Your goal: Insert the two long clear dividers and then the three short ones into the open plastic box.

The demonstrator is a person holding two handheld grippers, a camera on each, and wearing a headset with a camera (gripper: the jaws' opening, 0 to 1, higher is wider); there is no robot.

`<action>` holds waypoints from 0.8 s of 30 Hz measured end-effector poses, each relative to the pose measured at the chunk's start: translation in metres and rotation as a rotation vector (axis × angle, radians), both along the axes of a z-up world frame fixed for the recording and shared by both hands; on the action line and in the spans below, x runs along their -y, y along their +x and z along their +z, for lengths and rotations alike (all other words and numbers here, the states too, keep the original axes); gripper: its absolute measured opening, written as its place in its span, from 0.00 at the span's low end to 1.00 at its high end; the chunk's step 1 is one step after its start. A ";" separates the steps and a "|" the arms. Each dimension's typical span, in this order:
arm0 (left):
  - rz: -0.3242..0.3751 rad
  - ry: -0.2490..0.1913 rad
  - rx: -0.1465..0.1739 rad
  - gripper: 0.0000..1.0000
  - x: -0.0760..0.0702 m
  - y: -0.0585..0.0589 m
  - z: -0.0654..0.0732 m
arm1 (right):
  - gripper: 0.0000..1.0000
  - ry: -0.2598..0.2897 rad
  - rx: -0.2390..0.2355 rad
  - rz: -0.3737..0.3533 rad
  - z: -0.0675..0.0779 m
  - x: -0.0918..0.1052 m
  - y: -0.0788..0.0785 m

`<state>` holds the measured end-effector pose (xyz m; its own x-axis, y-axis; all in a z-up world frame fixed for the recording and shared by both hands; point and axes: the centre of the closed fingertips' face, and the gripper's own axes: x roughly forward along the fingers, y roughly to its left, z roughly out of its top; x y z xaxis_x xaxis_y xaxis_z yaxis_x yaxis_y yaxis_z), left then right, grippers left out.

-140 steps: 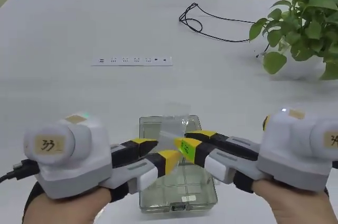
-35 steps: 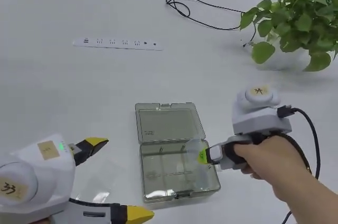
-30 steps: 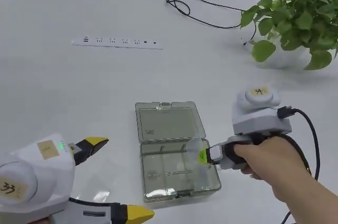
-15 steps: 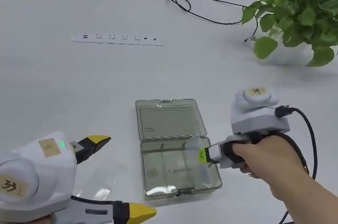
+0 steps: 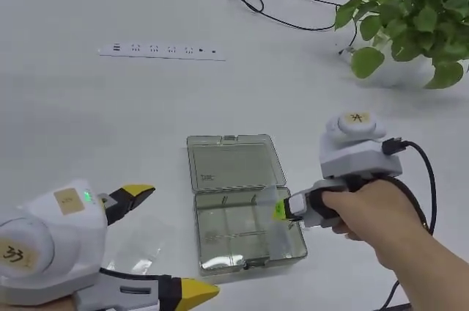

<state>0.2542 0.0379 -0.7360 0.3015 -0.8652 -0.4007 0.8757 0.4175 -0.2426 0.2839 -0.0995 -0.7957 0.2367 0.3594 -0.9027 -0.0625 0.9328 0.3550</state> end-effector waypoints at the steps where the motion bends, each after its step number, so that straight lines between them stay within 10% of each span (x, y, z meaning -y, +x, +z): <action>1: 0.001 -0.001 -0.001 1.00 0.000 0.000 0.000 | 0.06 -0.001 0.000 0.001 0.000 0.000 0.000; 24: 0.002 0.009 -0.004 1.00 -0.001 -0.001 -0.002 | 0.07 -0.012 0.050 0.071 -0.002 -0.009 0.000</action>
<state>0.2535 0.0389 -0.7377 0.3016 -0.8611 -0.4093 0.8740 0.4212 -0.2421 0.2837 -0.0907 -0.7978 0.2555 0.3666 -0.8946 -0.1463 0.9293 0.3391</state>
